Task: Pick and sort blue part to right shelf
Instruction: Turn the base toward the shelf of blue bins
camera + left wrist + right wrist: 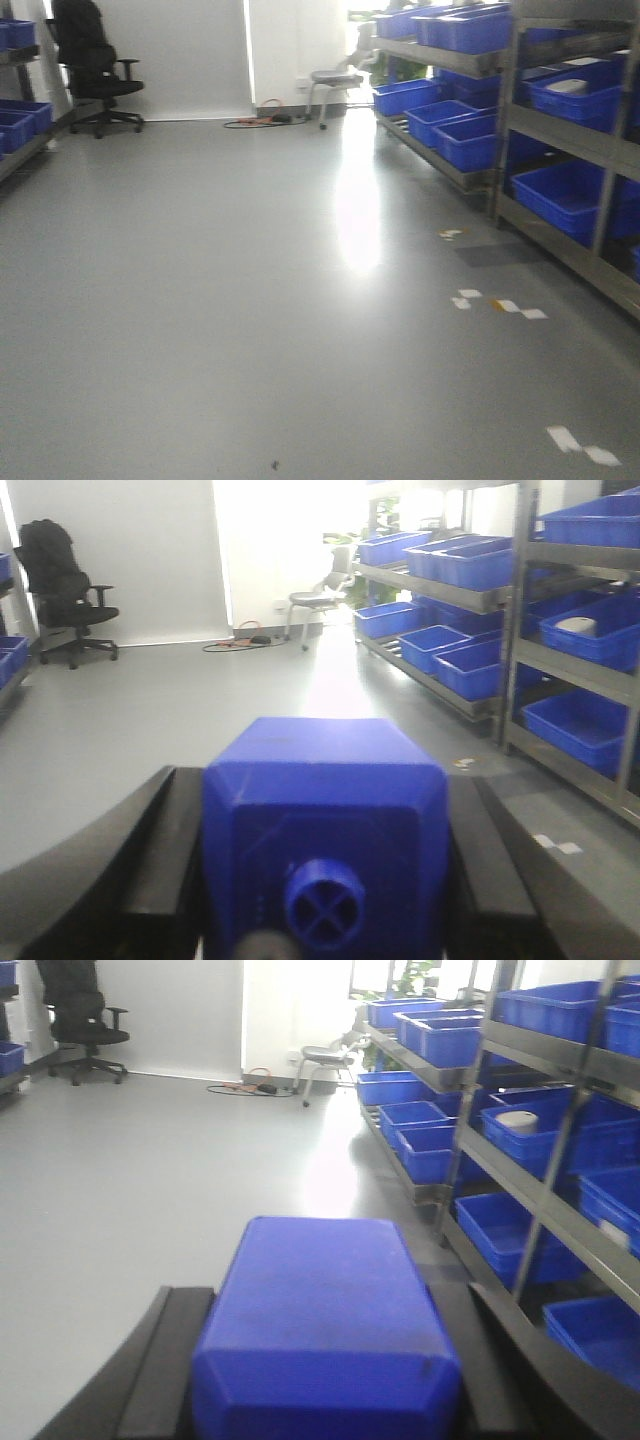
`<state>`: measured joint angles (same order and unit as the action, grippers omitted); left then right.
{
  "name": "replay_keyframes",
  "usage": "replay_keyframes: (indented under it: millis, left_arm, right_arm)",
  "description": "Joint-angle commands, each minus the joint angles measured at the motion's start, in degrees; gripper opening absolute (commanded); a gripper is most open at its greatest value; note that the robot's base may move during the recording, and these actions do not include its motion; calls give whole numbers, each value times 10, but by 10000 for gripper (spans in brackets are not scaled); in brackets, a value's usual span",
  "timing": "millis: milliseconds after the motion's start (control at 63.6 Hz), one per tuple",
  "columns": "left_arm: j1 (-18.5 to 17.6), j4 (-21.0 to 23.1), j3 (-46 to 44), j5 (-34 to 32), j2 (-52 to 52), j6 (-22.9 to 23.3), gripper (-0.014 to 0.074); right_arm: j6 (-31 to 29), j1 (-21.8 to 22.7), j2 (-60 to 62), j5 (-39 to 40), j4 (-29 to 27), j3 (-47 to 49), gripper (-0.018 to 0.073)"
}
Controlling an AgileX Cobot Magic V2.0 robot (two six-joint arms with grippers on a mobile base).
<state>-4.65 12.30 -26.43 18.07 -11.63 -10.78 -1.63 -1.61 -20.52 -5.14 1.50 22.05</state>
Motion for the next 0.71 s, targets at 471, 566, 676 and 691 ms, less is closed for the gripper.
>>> replay_keyframes:
  millis: [471, 566, 676, 691]
  left_arm:
    - [0, 6, -17, -53, -8, 6, 408]
    - [0, 6, -17, -53, -8, 6, 408]
    - [0, 6, -17, -53, -8, 6, 408]
    - [0, 6, -17, -53, -8, 6, 408]
  right_arm:
    - [-3, 4, -3, 51, 5, 18, 399]
    - [-3, 4, -3, 51, 5, 18, 399]
    - [-3, 4, -3, 51, 5, 18, 399]
    - [-3, 4, -3, 51, 5, 18, 399]
